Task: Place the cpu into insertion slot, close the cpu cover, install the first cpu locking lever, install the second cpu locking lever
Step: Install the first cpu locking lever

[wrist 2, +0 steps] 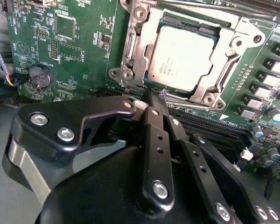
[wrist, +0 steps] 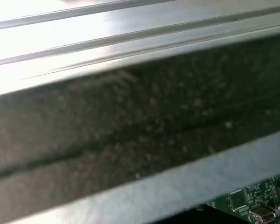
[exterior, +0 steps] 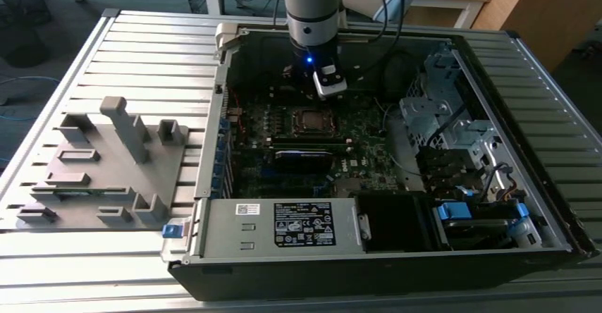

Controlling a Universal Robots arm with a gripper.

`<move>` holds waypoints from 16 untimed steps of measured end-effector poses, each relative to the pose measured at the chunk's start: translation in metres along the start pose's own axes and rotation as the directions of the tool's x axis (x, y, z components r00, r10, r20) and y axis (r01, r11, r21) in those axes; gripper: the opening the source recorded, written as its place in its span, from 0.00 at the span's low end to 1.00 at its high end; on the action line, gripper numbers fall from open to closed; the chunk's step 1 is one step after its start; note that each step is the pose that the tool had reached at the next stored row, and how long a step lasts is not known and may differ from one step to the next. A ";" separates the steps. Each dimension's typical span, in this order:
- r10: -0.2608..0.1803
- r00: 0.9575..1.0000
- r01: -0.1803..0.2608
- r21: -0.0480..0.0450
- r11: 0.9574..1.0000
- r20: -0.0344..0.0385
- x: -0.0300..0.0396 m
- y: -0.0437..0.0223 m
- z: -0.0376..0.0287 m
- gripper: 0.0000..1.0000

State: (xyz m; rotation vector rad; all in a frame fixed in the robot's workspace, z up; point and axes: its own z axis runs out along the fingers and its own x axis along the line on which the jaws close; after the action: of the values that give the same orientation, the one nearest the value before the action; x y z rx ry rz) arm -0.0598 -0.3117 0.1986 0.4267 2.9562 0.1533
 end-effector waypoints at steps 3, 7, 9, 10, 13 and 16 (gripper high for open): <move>0.002 1.000 -0.002 -0.012 1.000 -0.004 -0.0003 0.0002 -0.0019 0.10; 0.006 1.000 -0.006 -0.037 0.999 -0.011 -0.0004 0.0003 -0.0027 0.10; 0.008 1.000 -0.009 -0.049 0.999 -0.014 -0.0004 0.0003 -0.0028 0.10; 0.008 1.000 -0.009 -0.052 0.999 -0.015 -0.0005 0.0002 -0.0028 0.10; 0.009 1.000 -0.010 -0.055 0.998 -0.015 -0.0005 -0.0001 -0.0027 0.10; 0.008 1.000 -0.009 -0.060 0.998 -0.008 -0.0004 -0.0005 -0.0023 0.10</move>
State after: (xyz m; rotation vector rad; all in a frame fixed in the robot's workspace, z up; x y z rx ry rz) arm -0.0599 -0.3125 0.2009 0.4319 2.9488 0.2445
